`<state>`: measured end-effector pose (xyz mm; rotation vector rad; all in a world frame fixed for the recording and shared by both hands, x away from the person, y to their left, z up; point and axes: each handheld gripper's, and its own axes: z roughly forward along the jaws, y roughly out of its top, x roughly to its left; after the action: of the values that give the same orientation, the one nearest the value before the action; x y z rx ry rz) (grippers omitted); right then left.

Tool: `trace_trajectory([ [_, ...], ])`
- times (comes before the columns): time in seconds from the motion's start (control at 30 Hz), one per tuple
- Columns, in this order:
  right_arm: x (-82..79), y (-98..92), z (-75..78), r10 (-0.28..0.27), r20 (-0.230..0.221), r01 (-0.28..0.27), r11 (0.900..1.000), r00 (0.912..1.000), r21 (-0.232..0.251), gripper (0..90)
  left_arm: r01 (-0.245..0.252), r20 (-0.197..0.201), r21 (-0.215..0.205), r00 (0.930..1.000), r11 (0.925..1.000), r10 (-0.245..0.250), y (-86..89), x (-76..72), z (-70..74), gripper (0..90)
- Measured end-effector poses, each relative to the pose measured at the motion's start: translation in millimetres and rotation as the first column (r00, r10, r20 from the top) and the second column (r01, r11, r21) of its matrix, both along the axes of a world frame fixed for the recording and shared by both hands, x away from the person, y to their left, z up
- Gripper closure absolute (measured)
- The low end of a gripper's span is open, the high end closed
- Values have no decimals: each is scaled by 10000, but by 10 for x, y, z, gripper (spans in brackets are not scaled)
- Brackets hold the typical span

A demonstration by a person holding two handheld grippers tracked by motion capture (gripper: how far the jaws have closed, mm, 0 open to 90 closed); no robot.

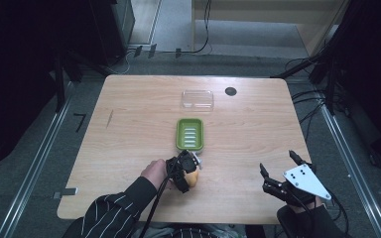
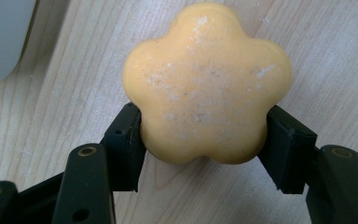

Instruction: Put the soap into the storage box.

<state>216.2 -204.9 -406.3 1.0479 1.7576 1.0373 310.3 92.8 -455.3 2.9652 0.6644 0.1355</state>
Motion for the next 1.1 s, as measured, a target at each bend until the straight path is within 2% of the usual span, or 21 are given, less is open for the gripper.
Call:
trace_trajectory([
  [0.17, -4, 7, 1, -23, -1, 23, 10000, 10000, -18, 133, -42, 34, -85, 10000, 10000, 42, 12, -1, 6, 396],
  [0.43, -10, 0, 1, -42, 19, 42, 10000, 10000, -9, 133, 23, 194, 15, 9998, 10000, -24, 10, -14, 17, 395],
  [0.93, -9, 4, 1, -17, 23, 17, 10000, 10000, -17, 133, -217, 295, -287, 9993, 9994, 225, 97, -26, 130, 395],
  [0.97, -8, 2, 0, -34, 23, 34, 10000, 10000, -8, 133, -108, 275, -169, 9996, 9998, 112, 110, -14, 150, 395],
  [1.1, -9, 1, 1, -37, 24, 37, 10000, 10000, -2, 133, -164, 281, -164, 9995, 9997, 169, 149, 7, 172, 395],
])
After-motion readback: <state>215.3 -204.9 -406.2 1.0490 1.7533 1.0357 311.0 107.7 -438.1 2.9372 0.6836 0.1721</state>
